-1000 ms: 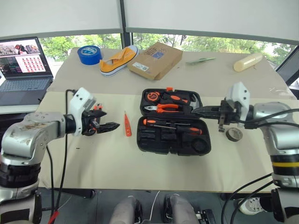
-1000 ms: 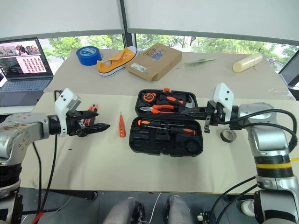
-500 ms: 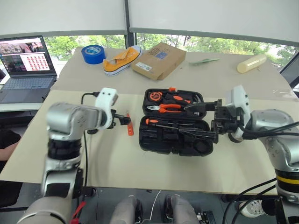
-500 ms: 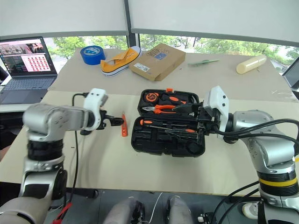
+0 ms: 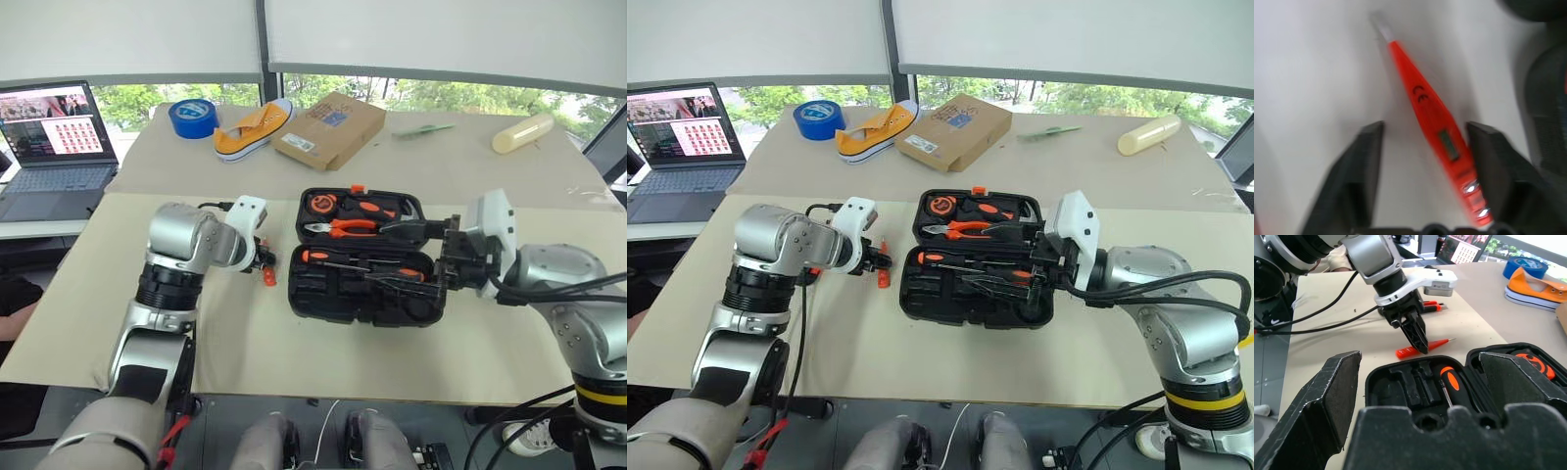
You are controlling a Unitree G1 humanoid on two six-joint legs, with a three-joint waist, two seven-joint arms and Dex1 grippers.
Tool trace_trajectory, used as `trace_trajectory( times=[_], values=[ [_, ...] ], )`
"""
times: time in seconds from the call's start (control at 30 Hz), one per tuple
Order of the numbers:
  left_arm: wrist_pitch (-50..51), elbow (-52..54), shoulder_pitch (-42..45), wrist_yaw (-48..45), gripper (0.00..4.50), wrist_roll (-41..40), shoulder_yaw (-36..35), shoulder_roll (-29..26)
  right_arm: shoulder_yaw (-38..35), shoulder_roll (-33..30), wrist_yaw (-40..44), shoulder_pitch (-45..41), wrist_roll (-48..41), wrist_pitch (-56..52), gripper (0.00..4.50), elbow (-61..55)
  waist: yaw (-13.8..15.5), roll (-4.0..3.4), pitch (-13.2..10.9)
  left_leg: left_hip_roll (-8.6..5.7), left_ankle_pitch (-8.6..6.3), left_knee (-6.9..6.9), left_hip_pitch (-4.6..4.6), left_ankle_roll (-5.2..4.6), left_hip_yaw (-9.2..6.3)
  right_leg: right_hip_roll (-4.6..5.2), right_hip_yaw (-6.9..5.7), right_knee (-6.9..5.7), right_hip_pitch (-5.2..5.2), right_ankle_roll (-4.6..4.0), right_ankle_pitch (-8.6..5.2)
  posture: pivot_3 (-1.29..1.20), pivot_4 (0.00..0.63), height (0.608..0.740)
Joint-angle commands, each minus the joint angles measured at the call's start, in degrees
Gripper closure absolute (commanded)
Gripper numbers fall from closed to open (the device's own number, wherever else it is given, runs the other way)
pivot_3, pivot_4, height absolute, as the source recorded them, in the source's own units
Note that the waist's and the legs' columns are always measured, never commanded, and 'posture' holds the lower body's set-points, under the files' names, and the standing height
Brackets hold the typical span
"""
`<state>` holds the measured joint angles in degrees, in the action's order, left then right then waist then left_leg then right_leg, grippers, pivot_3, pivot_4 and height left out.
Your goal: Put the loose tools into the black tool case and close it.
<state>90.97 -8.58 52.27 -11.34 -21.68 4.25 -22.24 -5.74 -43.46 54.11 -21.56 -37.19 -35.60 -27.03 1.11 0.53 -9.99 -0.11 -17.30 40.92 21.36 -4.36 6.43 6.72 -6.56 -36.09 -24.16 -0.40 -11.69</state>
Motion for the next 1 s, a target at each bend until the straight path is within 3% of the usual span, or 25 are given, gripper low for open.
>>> trace_trajectory(
  times=[0.03, 0.13, 0.2, 0.33, 0.43, 0.6, 0.8, 1.0],
  values=[
    [1.11, -2.54, -2.28, -2.32, 3.31, -0.22, 1.3, 0.13, -2.68, -0.84, -0.98, -0.22, -1.86, -0.42, 0.0, -2.05, 0.04, 0.0, 0.0, 0.0, 0.01, -0.01, 0.0, -0.01, 0.0, 0.0, 0.0, 0.01, 0.0, 0.0, 0.0, 0.0, 0.15, 0.731],
    [-1.39, -2.2, -2.24, -5.0, 4.08, 0.17, 2.92, -4.2, -2.87, -1.57, -0.98, 0.25, -1.73, -0.49, 0.0, -2.18, -0.02, 0.0, 0.0, -0.01, 0.01, 0.0, 0.0, -0.03, 0.01, 0.02, 0.0, 0.02, 0.01, 0.0, 0.0, 0.0, 0.15, 0.731],
    [-3.56, -1.9, -2.07, -7.32, 4.08, 0.43, 4.76, -7.01, -3.02, -2.1, -0.89, 0.7, -1.73, -0.59, 0.0, -2.33, -0.23, 0.01, 0.0, 0.01, 0.0, -0.02, 0.0, 0.0, 0.03, 0.01, 0.02, 0.02, -0.03, 0.0, 0.0, 0.0, 0.15, 0.731],
    [-31.81, 6.2, -0.3, -33.6, 4.08, 3.92, 17.62, -22.2, -5.16, -5.87, 1.02, 5.11, -3.53, -3.97, 0.0, -3.07, -0.8, 0.08, -0.07, 0.06, 0.0, -0.12, 0.05, 0.18, 0.13, -0.04, 0.11, -0.02, -0.23, -0.04, -0.01, 0.0, 0.15, 0.731],
    [-50.02, 6.82, 1.33, -48.35, 4.08, 5.76, 20.23, -25.89, -6.43, -8.56, 1.95, 9.22, -3.34, -3.93, 0.0, -4.66, -0.46, 0.09, -0.08, 0.1, 0.01, -0.15, 0.41, 0.29, 0.16, -0.06, 0.11, -0.03, -0.66, -0.26, -0.03, 0.0, 0.15, 0.731],
    [-63.55, 4.74, 5.13, -64.89, 4.08, 7.21, 24.66, -21.13, -7.55, -8.68, -0.56, 12.14, -2.49, -3.76, 0.0, -5.75, 0.58, 0.1, -0.08, 0.03, 0.26, 0.13, 0.94, -0.19, 0.11, 0.07, -0.22, 0.06, -0.78, -0.28, -0.01, 0.0, 0.15, 0.731],
    [-63.75, -3.23, 9.69, -67.73, 4.08, 15.25, 31.66, -11.93, -8.44, -8.05, -3.12, 14.41, -2.84, -3.47, 0.0, -7.64, 0.93, 0.12, -0.09, 0.01, 0.32, 0.21, 1.05, -0.33, 0.17, -0.35, -0.39, 0.01, -0.86, -0.23, -0.01, 0.0, 0.15, 0.731],
    [-61.83, -12.78, 13.35, -66.57, 4.08, 21.95, 34.16, -5.14, -9.64, -7.27, -5.4, 15.66, -3.28, -3.4, 0.0, -9.01, 1.02, 0.16, -0.11, 0.03, 0.27, 0.34, 1.23, -0.46, 0.12, -0.4, -0.41, 0.0, -0.97, -0.11, -0.06, 0.0, 0.15, 0.731]
  ],
)
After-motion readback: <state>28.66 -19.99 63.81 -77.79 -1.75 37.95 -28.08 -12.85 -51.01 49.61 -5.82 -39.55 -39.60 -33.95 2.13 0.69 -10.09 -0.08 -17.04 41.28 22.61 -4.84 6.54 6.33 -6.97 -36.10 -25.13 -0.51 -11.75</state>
